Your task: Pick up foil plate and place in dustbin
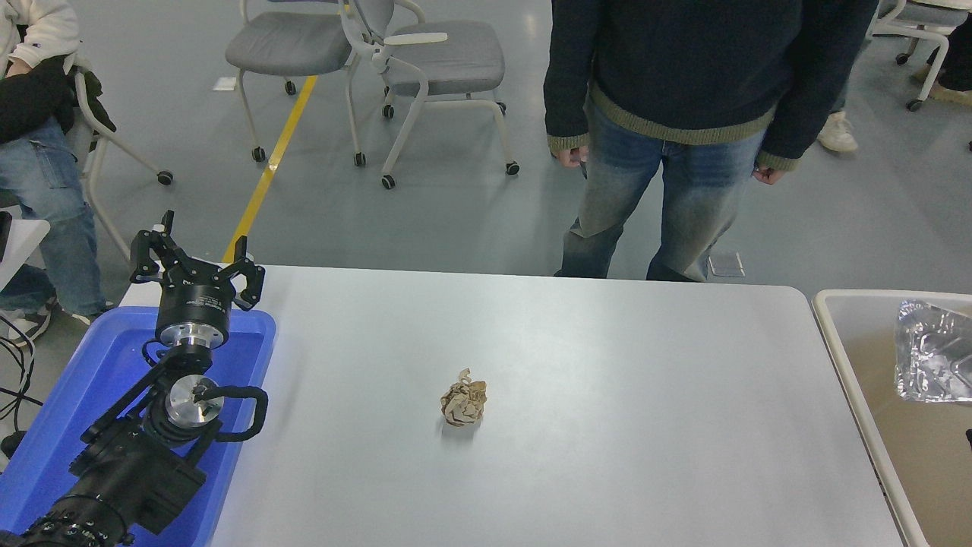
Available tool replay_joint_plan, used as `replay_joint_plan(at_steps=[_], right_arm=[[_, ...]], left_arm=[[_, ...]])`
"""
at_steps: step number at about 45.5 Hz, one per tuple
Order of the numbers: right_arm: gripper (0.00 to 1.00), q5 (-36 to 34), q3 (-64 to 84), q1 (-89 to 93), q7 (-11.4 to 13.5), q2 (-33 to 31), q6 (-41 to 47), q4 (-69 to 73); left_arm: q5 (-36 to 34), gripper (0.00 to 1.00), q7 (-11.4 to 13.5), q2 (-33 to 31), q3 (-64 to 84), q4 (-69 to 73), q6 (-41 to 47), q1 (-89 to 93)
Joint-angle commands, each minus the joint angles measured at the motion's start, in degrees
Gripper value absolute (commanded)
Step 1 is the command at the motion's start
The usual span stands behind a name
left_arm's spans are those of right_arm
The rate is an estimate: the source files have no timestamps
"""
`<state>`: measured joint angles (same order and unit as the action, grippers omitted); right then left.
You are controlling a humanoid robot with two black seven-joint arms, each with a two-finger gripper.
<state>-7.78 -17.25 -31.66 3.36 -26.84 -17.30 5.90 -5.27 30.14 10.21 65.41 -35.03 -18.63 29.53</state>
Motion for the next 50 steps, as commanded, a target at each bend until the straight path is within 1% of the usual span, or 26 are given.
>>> replay_joint_plan(at_steps=[1, 2, 3, 5, 6, 7, 29, 38, 50], right_arm=[[0.03, -0.1, -3.1, 2.7, -0.1, 1.3, 0.5, -0.4], [0.18, -0.1, -3.4, 2.7, -0.1, 1.2, 0.5, -0.4], [0.4, -0.1, -3.9, 2.7, -0.2, 1.2, 0.5, -0.4], [0.59, -0.1, -5.0, 2.7, -0.3, 1.2, 0.5, -0.4], [0.78, 0.0, -5.6, 2.7, -0.3, 1.2, 0.5, -0.4], [1.0, 0.0, -6.1, 2.7, -0.3, 1.1, 0.7, -0.4], [1.0, 1.1, -5.1, 1.5, -0.2, 0.1, 2.4, 0.0], [1.0, 3.9, -1.3, -2.3, -0.2, -3.2, 7.8, 0.2], [1.0, 4.4, 9.0, -9.2, -0.3, -8.0, 14.2, 1.0]], left_arm=[[0.0, 0.99, 0.0, 0.0, 0.0, 0.0, 0.0, 0.0], [0.0, 0.99, 0.0, 0.0, 0.0, 0.0, 0.0, 0.0], [0.0, 0.99, 0.0, 0.0, 0.1, 0.0, 0.0, 0.0], [0.0, 0.99, 0.0, 0.0, 0.0, 0.0, 0.0, 0.0], [0.0, 0.99, 0.0, 0.0, 0.0, 0.0, 0.0, 0.0], [0.0, 0.99, 0.0, 0.0, 0.0, 0.0, 0.0, 0.0], [0.0, 0.99, 0.0, 0.0, 0.0, 0.0, -0.1, 0.0], [0.0, 0.99, 0.0, 0.0, 0.0, 0.0, -0.1, 0.0], [0.0, 0.99, 0.0, 0.1, 0.0, 0.0, -0.1, 0.0]])
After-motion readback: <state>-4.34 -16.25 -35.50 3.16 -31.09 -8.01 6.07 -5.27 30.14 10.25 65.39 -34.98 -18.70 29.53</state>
